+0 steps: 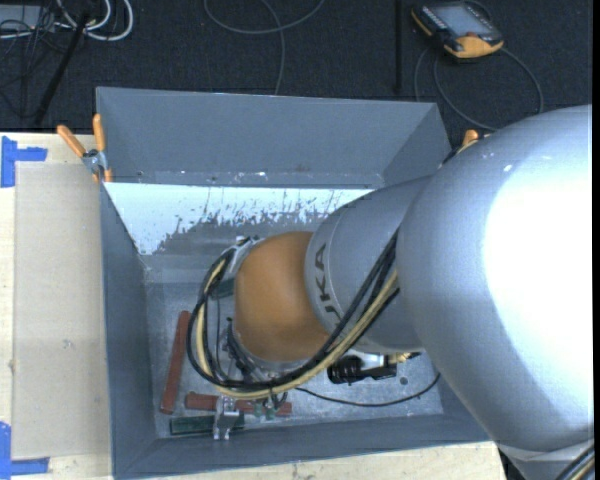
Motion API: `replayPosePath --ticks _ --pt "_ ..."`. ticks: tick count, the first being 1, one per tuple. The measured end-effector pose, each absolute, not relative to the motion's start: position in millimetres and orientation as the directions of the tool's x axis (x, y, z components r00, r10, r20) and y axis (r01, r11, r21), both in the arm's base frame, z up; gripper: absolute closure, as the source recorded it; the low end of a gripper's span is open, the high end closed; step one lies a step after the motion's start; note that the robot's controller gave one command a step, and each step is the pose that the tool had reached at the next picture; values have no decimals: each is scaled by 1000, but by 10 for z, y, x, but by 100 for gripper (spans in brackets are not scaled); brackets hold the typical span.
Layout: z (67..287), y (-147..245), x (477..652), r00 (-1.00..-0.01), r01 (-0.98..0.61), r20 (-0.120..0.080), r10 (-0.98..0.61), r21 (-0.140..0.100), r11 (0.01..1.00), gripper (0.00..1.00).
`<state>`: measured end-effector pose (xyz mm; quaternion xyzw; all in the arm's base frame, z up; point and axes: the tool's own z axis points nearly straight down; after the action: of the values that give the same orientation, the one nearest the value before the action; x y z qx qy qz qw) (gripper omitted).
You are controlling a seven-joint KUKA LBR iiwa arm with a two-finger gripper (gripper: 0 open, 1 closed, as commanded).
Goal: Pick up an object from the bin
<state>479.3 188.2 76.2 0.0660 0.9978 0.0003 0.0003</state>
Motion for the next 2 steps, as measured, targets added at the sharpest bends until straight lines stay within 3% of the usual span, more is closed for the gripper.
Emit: replayPosePath --ticks 1,2 --pt "819 1885 4822 -991 130 -8 130 5 991 100" --pt "819 1885 4822 -991 131 -8 131 5 991 100"
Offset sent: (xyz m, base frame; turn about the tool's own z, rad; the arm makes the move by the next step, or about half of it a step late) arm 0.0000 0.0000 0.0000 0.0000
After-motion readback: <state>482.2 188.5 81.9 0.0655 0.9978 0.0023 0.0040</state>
